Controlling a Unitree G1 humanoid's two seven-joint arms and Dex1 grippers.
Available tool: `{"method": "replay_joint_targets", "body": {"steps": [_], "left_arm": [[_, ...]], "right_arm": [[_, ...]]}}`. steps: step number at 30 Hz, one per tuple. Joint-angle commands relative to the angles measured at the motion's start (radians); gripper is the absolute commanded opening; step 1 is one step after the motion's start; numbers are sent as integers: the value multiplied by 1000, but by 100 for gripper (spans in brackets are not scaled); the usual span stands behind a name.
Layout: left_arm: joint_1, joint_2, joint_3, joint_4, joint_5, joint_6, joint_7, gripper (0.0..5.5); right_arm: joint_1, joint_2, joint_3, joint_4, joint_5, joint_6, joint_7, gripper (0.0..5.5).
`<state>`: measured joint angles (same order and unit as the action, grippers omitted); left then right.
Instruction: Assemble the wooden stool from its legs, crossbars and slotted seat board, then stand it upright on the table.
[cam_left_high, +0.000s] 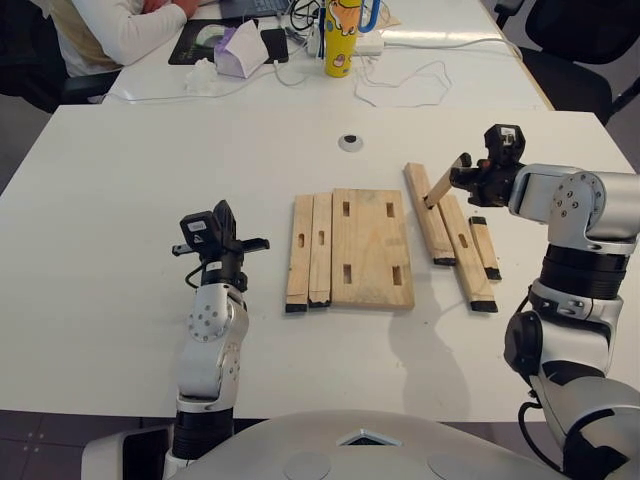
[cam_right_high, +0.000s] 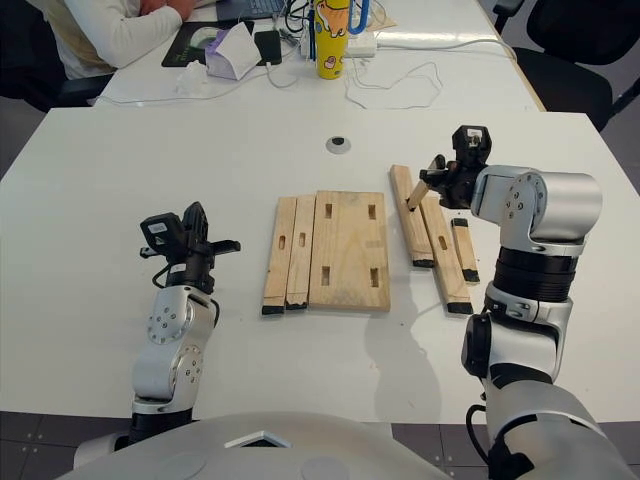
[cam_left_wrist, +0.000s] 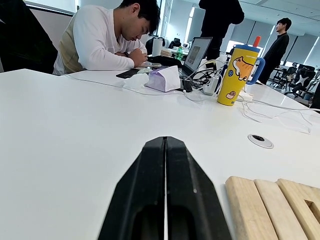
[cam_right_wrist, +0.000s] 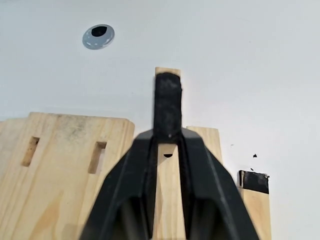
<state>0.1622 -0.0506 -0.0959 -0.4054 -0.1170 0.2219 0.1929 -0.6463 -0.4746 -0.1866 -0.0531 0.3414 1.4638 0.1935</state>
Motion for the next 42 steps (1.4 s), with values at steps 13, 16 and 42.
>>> {"method": "replay_joint_targets", "body": {"steps": [13, 16, 42], "left_arm": [[-34, -25, 10, 7, -4, 19, -20, 0], [-39, -25, 12, 11, -4, 20, -24, 0], [-77, -13, 19, 26, -11, 48, -66, 0]], "right_arm": [[-17, 85, -17, -38, -20, -176, 2, 90], [-5, 80, -12, -38, -28, -182, 0, 131], [-171, 215, -20, 233, -91, -889, -60, 30]]}}
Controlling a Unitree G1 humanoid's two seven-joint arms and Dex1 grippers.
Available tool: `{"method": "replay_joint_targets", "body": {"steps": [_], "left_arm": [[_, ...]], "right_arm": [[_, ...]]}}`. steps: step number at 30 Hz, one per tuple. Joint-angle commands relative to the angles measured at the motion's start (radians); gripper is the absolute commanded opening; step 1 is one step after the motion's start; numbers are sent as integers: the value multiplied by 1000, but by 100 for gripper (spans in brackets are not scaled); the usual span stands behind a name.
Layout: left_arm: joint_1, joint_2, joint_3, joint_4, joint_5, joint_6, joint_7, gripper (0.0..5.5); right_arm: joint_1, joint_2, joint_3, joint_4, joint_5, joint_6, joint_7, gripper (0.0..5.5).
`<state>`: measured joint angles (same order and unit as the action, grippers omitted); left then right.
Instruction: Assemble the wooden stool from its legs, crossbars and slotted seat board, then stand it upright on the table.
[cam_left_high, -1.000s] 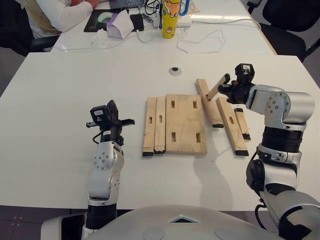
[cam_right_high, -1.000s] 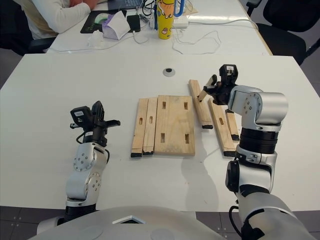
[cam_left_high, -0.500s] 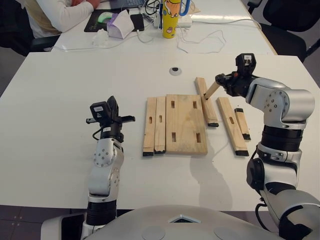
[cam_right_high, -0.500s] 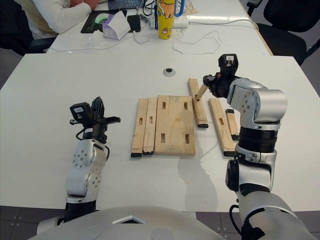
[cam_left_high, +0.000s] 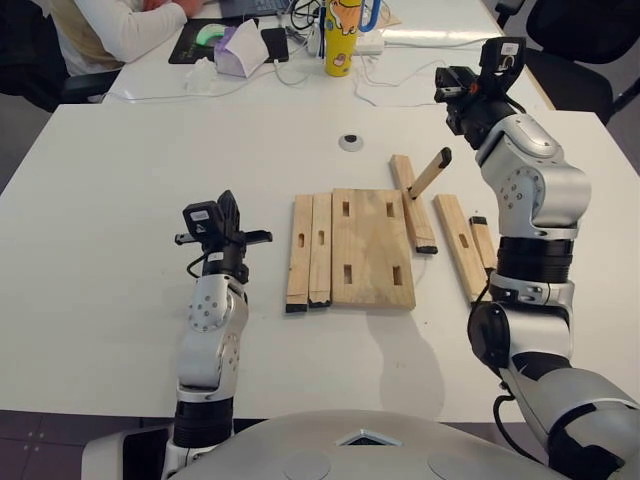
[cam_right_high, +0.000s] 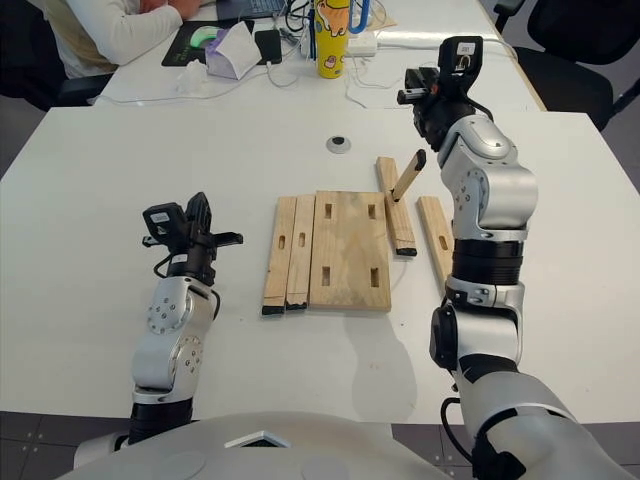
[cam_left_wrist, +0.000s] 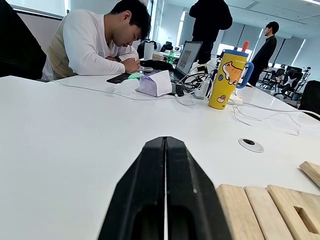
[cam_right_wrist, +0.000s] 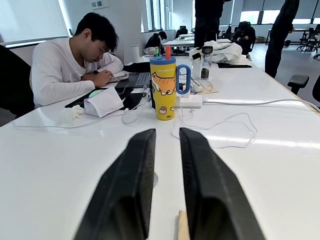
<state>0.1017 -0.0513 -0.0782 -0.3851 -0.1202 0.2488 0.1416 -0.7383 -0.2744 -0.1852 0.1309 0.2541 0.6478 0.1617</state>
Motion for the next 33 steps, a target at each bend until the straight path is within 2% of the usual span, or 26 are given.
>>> {"method": "replay_joint_targets", "body": {"steps": [1, 5, 13, 21, 26, 29, 33], "left_arm": [[-18, -11, 2, 6, -8, 23, -18, 0], [-17, -10, 4, 2, -6, 29, -27, 0], [-11, -8, 8, -6, -2, 38, -39, 0], [-19, -5, 9, -10, -1, 53, -52, 0], [-23, -5, 10, -13, -1, 62, -55, 0], [-31, -5, 12, -9, -2, 65, -58, 0], [-40, -5, 18, -5, -5, 68, -64, 0]], "right_arm": [[-96, 15, -33, 57, -2, -91, -40, 11], [-100, 13, -57, 27, -2, -127, -72, 3], [58, 11, -64, -201, 41, -13, -71, 3], [93, 18, -70, -216, 44, 24, -94, 3], [69, 31, -57, -78, 23, 0, -102, 3], [44, 26, -13, 87, -16, 2, -92, 3], [16, 35, 42, 312, -77, -107, -69, 3]]}}
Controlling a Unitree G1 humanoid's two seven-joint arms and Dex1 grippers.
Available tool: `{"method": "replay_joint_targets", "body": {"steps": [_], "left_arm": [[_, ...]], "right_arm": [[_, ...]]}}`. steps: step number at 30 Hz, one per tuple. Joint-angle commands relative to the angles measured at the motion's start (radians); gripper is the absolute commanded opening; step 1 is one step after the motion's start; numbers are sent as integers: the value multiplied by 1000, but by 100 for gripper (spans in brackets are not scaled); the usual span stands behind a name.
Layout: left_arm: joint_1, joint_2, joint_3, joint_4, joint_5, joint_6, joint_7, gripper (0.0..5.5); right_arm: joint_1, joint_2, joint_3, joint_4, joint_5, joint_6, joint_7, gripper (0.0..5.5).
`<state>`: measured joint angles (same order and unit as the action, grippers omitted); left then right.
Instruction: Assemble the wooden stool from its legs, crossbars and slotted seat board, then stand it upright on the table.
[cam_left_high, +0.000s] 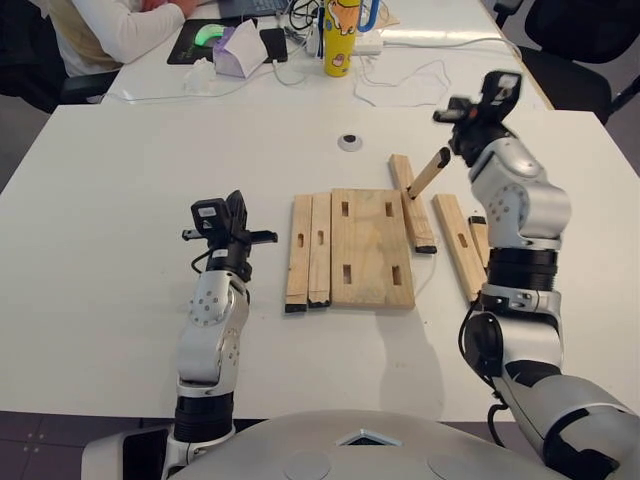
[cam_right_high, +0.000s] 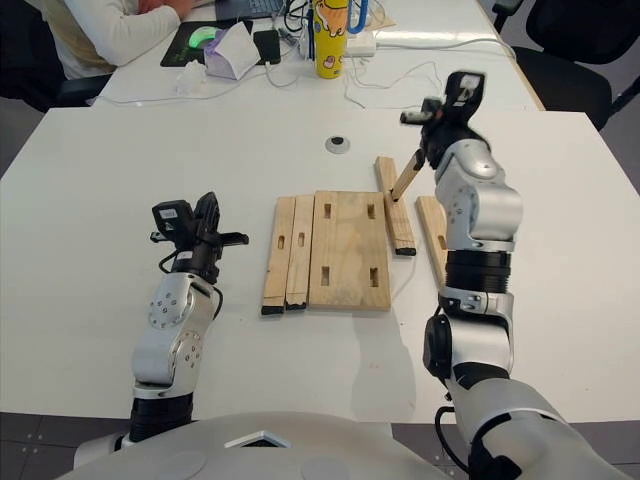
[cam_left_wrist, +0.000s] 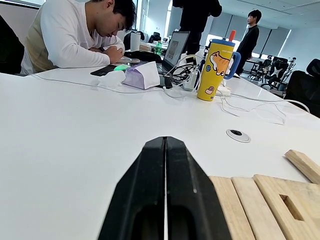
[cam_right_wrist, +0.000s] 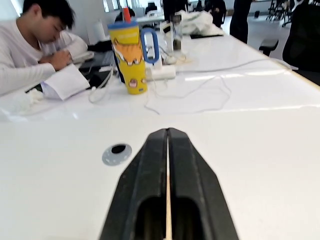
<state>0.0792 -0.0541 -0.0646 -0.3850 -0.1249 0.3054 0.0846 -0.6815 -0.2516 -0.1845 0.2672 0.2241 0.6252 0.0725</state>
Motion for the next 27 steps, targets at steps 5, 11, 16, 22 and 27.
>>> {"method": "replay_joint_targets", "body": {"steps": [5, 11, 16, 22, 27], "left_arm": [[-33, -2, 2, 7, 1, 15, -20, 0], [-35, -5, 4, 10, 2, 16, -25, 0], [-33, -9, 0, 10, 3, 15, -27, 0], [-33, -8, -1, 8, 3, 18, -34, 0], [-16, -12, 2, -7, 6, 17, -26, 0]], "right_arm": [[-133, 19, 34, 410, -78, -228, 5, 3], [-174, 21, 12, 443, -63, -353, 29, 3], [-142, 42, 1, 325, -40, -447, 54, 3], [-100, 25, -21, 129, -56, -508, 13, 3], [33, -50, -61, -141, -40, -304, -1, 3]]}}
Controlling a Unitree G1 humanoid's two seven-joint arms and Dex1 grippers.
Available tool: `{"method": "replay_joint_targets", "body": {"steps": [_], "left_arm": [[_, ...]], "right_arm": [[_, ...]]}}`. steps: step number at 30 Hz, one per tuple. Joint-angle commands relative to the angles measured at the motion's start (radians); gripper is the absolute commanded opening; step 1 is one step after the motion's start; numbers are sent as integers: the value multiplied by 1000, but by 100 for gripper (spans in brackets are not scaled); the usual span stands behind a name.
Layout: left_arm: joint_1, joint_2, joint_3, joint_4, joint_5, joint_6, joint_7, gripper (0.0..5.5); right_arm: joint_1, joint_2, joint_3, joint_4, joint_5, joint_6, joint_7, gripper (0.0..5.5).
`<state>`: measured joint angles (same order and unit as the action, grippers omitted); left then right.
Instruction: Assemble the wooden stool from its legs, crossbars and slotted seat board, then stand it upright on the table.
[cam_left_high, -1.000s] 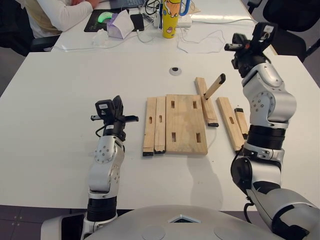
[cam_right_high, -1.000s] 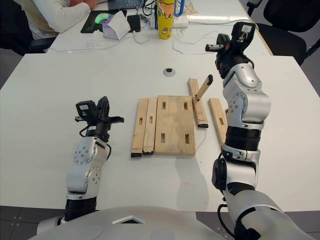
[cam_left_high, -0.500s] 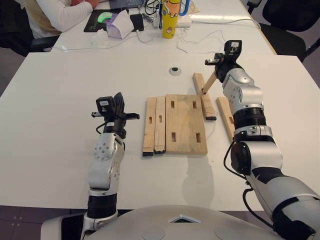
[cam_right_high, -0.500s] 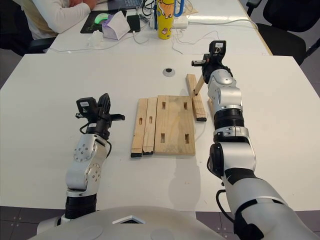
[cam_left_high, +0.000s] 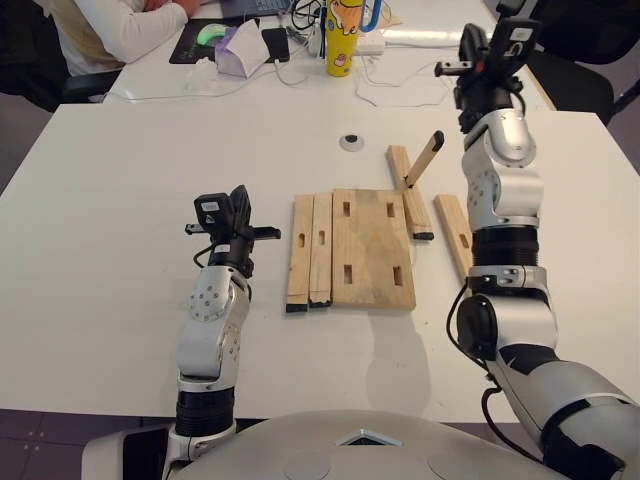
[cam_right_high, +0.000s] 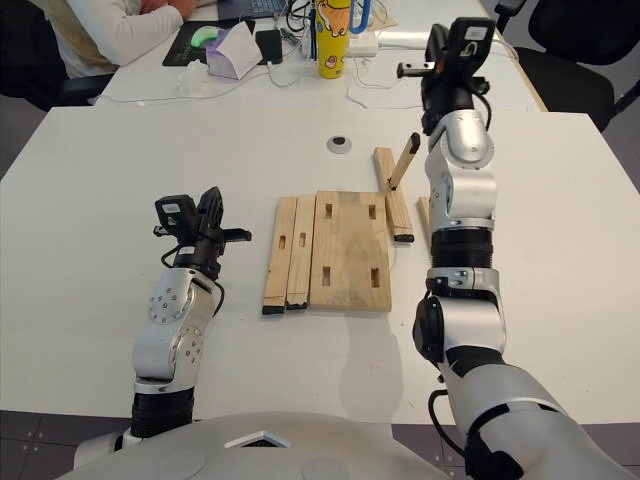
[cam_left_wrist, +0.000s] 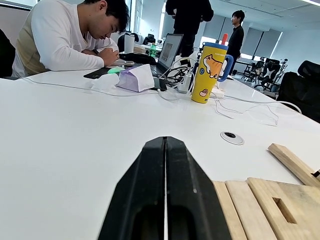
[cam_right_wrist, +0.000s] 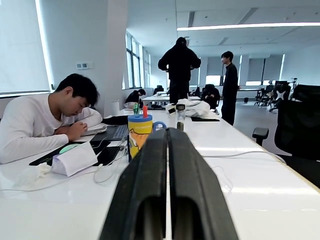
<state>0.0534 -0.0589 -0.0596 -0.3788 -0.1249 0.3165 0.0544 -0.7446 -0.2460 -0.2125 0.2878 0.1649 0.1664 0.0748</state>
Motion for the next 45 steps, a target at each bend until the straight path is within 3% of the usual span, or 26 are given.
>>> {"method": "replay_joint_targets", "body": {"steps": [1, 8, 20, 45], "left_arm": [[16, -9, -3, -15, 8, 4, 7, 0], [26, -13, -6, -21, 12, 4, 14, 0], [12, -4, -5, -13, 9, 10, 3, 0], [-18, 11, 7, 2, 5, 24, -30, 0]], "right_arm": [[139, -71, -40, -220, 29, 215, 5, 3], [461, -127, -3, -523, 141, 669, 112, 95], [478, -86, -30, -558, 203, 943, 79, 276], [479, -60, 23, -442, 181, 953, 92, 280]]}}
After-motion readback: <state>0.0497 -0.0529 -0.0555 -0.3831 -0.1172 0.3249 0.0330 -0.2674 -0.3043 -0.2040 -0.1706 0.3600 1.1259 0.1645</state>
